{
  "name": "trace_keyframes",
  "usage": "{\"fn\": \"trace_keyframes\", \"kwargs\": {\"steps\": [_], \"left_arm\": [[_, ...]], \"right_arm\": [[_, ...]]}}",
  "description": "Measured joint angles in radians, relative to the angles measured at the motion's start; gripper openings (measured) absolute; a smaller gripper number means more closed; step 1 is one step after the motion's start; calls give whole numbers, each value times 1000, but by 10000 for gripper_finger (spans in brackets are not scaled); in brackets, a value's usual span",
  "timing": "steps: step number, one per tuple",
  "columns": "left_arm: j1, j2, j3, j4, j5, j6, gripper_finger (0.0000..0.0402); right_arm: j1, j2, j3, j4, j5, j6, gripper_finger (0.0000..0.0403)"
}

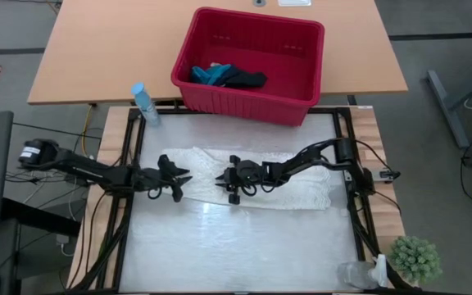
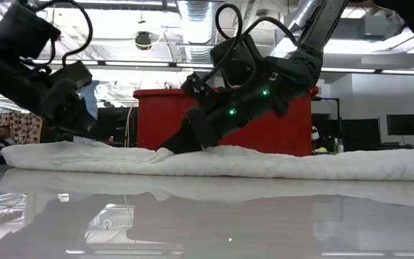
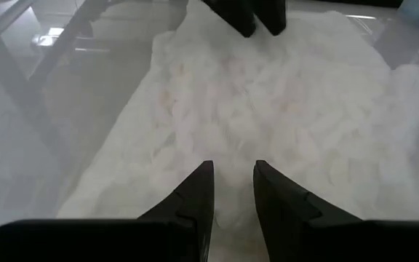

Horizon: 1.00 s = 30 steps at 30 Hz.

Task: Fold Laundry from Bin
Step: Fold the white shirt

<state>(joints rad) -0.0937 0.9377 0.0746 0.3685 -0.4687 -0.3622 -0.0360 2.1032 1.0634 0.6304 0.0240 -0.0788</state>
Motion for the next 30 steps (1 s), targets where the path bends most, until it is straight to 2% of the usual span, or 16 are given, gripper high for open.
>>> {"fn": "trace_keyframes", "kwargs": {"steps": [5, 9, 19, 23, 30], "left_arm": [[27, 126, 0, 36, -79, -49, 45], [52, 214, 0, 52, -76, -91, 6], [88, 366, 4, 74, -96, -202, 1], [88, 369, 3, 90, -97, -199, 0], [89, 313, 16, 100, -107, -146, 0]], "right_arm": [[1, 2, 0, 0, 0, 0, 123], [1, 2, 0, -1, 0, 0, 123], [1, -1, 3, -137, 1, 0, 123], [6, -2, 3, -145, 2, 0, 123], [17, -78, 1, -170, 4, -32, 123]]}}
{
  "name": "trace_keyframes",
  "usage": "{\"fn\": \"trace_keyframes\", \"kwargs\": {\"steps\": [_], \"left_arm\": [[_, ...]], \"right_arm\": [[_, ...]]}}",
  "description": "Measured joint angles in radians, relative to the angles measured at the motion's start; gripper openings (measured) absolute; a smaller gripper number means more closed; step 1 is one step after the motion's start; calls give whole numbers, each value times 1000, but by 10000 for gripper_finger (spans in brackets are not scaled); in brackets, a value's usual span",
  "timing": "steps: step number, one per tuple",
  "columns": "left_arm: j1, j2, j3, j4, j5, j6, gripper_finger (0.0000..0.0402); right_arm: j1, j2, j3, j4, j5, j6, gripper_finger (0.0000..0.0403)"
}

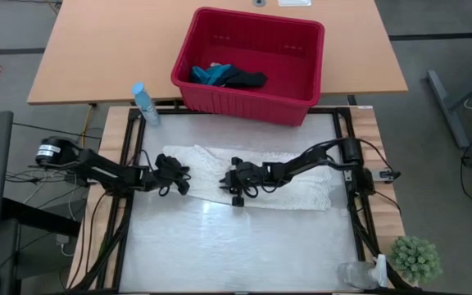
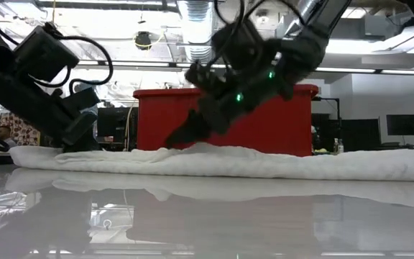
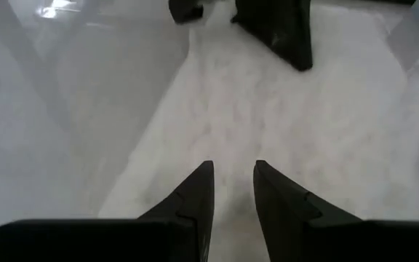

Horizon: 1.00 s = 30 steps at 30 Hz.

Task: Fold Laundry from Bin
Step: Fold the white shirt

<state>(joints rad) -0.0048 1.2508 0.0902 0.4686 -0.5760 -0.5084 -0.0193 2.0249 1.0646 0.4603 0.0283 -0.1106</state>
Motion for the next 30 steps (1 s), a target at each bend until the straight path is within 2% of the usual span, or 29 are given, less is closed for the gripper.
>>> {"fn": "trace_keyframes", "kwargs": {"steps": [5, 8, 12, 17, 20, 23, 27, 30], "left_arm": [[0, -66, -1, -16, -44, 52, 0], [0, -107, -1, -23, -84, 83, 0], [0, -167, -1, -19, -122, 137, 0], [0, -257, 9, -1, -93, 189, 0], [0, -289, 29, 95, -50, 202, 0], [0, -289, 44, 212, 73, 256, 0], [0, -262, 84, 312, 234, 305, 0], [0, -219, 132, 308, 279, 330, 0]], "right_arm": [[-1, -100, 0, -79, 7, -23, 123], [2, -183, 0, -216, 73, -9, 123], [17, -307, 3, -541, 183, 120, 123], [51, -434, 2, -997, 218, 409, 123], [104, -470, -1, -1187, 324, 610, 123], [174, -477, -31, -1386, 421, 805, 123], [281, -477, -113, -1527, 420, 1077, 123], [369, -476, -168, -1552, 416, 1260, 123]]}}
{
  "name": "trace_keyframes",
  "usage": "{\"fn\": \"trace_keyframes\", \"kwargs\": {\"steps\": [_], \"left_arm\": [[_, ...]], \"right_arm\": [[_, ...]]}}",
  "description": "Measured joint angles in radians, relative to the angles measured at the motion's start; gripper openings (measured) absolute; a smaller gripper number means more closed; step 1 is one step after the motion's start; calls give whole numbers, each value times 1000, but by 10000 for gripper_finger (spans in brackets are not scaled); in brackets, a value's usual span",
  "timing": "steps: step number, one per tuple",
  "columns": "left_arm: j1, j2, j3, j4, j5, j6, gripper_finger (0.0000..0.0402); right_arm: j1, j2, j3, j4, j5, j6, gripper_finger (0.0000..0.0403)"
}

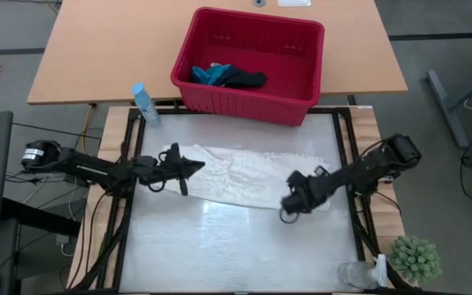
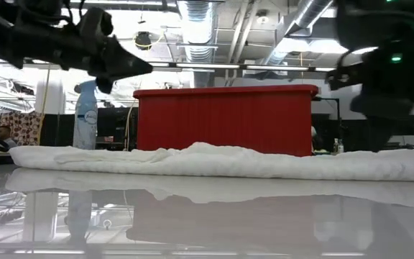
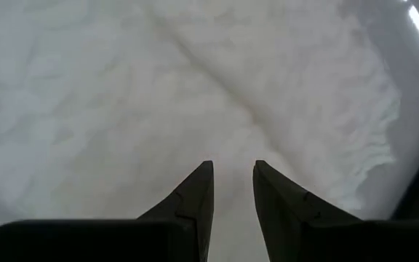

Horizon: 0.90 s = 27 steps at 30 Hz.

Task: Fold Laundry from Bin
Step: Fold the white shirt

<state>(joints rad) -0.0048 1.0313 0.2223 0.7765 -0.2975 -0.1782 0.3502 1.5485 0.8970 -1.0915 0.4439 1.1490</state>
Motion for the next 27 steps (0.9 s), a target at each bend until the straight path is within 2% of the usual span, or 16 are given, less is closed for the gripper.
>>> {"fn": "trace_keyframes", "kwargs": {"steps": [3, 5, 7, 11, 14, 18, 20, 23, 27], "left_arm": [[8, 75, 48, -1, 12, 45, 0], [24, 145, 79, -2, 55, 67, 0], [40, 237, 127, 3, 141, 70, 0], [43, 443, 248, 4, 392, 132, 0], [21, 590, 352, -3, 470, 227, 0], [13, 739, 461, -56, 458, 338, 0], [27, 793, 506, -103, 408, 346, 0], [60, 858, 543, -144, 388, 366, 0], [109, 906, 561, -138, 309, 338, 0]], "right_arm": [[71, 0, -27, 25, 26, 98, 123], [100, 1, -42, 49, 64, 148, 123], [117, 1, -53, 51, 98, 181, 123], [127, 1, -58, 53, 135, 189, 123], [118, 1, -58, 53, 136, 188, 123], [114, 1, -58, 53, 136, 185, 123], [117, 2, -58, 54, 135, 182, 123], [130, 2, -58, 55, 134, 181, 123], [147, 2, -58, 54, 134, 186, 123]]}}
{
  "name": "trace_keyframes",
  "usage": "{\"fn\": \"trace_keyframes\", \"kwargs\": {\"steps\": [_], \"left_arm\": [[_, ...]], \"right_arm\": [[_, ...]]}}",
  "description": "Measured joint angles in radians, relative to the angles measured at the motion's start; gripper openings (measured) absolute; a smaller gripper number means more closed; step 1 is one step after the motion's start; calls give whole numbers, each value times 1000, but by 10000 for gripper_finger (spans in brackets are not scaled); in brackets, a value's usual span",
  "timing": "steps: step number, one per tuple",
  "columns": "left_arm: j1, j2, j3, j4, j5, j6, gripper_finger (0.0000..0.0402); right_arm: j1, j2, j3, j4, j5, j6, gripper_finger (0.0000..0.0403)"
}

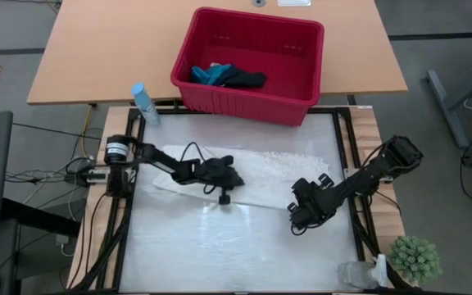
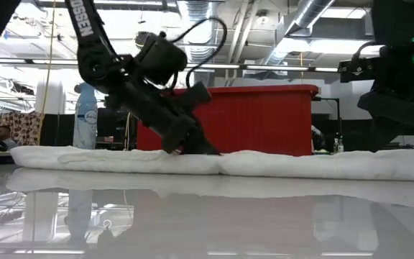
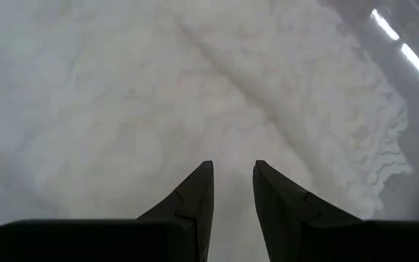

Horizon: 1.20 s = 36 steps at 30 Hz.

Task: Fold Laundry from Bin
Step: Fold the white shirt

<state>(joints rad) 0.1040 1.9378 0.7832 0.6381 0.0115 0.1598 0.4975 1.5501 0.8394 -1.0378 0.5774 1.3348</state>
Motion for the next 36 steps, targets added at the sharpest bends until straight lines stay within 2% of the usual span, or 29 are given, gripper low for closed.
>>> {"fn": "trace_keyframes", "kwargs": {"steps": [3, 6, 11, 13, 16, 18, 21, 25, 29, 33, 36], "left_arm": [[37, 11, 1, 7, -18, -40, 0], [53, 10, 1, 5, 20, -86, 0], [29, -5, 0, -33, 82, -143, 0], [16, -9, 1, -56, 61, -175, 0], [1, -37, 1, -105, -8, -218, 0], [-3, -62, 1, -119, -43, -233, 0], [-2, -121, 2, -108, -44, -235, 0], [0, -209, 2, -132, -45, -232, 1], [14, -305, 2, -253, -71, -195, 10], [52, -376, -3, -417, -66, -195, 35], [78, -397, -42, -435, -31, -208, 60]], "right_arm": [[14, 0, 0, 5, -2, 2, 123], [22, 0, 0, -4, -3, 26, 123], [34, 0, 0, -157, -2, 224, 123], [45, 0, 0, -238, -8, 361, 123], [62, -10, 0, -320, -76, 513, 123], [67, -28, 0, -348, -102, 572, 123], [52, -63, 0, -356, -86, 618, 124], [-26, -119, 0, -388, -79, 590, 138], [-138, -201, -5, -392, -110, 474, 166], [-264, -290, -29, -381, -189, 325, 181], [-346, -369, -82, -323, -210, 259, 182]]}}
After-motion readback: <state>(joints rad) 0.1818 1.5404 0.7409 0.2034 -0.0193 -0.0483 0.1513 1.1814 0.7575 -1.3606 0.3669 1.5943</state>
